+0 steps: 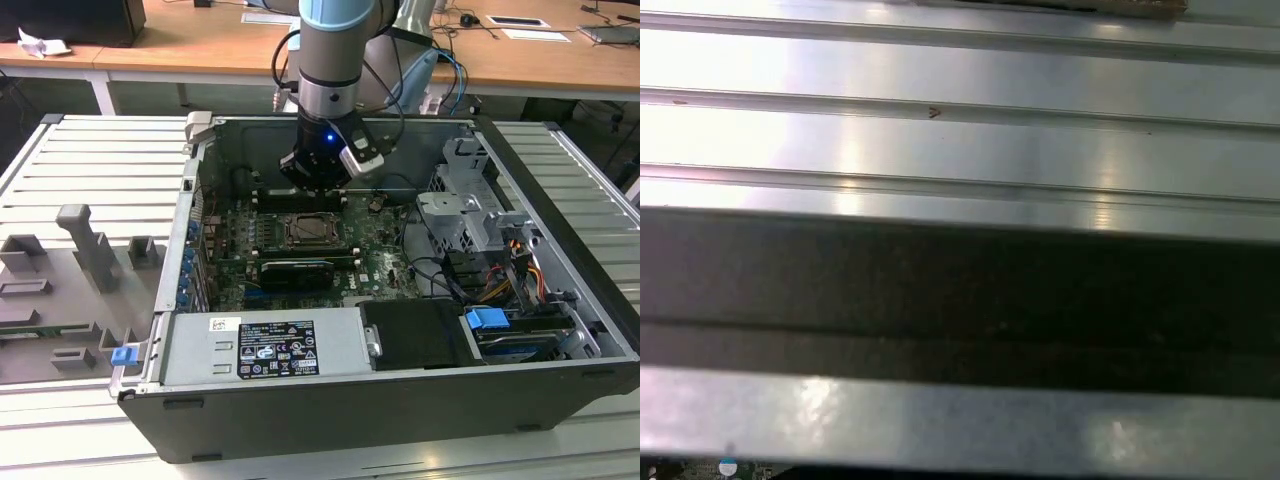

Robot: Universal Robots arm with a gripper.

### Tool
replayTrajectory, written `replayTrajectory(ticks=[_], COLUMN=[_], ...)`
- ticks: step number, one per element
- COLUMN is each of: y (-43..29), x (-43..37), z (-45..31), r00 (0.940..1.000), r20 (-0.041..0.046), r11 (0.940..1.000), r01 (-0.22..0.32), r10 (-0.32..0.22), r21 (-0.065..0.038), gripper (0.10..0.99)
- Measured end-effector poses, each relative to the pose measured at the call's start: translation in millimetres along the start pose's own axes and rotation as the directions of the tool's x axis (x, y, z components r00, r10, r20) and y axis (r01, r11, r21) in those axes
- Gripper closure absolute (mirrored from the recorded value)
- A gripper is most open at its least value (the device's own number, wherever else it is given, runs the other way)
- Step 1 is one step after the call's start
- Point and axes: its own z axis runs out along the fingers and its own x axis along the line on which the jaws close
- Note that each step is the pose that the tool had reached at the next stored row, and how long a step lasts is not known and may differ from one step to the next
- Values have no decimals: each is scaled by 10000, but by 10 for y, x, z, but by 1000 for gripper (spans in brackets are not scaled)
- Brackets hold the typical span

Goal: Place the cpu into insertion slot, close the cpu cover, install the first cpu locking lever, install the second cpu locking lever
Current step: 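Install the first cpu locking lever, then install the second cpu locking lever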

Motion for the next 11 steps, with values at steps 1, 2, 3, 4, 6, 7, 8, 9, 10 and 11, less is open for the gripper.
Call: replayTrajectory(ticks=[1, 2, 3, 4, 6, 7, 8, 9, 10, 11], y=[-1, -3, -4, -5, -10, -15, -18, -21, -23, -24], x=[0, 0, 0, 0, 0, 1, 1, 1, 1, 1], z=[-1, 0, 0, 0, -1, -1, -1, -1, -1, -1], r00=[10000, 10000, 10000, 10000, 10000, 10000, 10000, 10000, 10000, 10000], r20=[-1, 0, 0, 0, 0, -1, -1, -1, 0, 0], r11=[10000, 10000, 10000, 10000, 10000, 10000, 10000, 10000, 10000, 10000], r01=[0, 1, 0, 0, 0, 1, 1, 1, 1, 1], r10=[0, -1, 0, 0, 0, -1, -1, -1, -1, -1], r21=[1, 0, 0, 0, 0, 0, 0, 1, 0, 0], gripper=[980, 980, 980, 980, 980, 980, 980, 980, 980, 980])
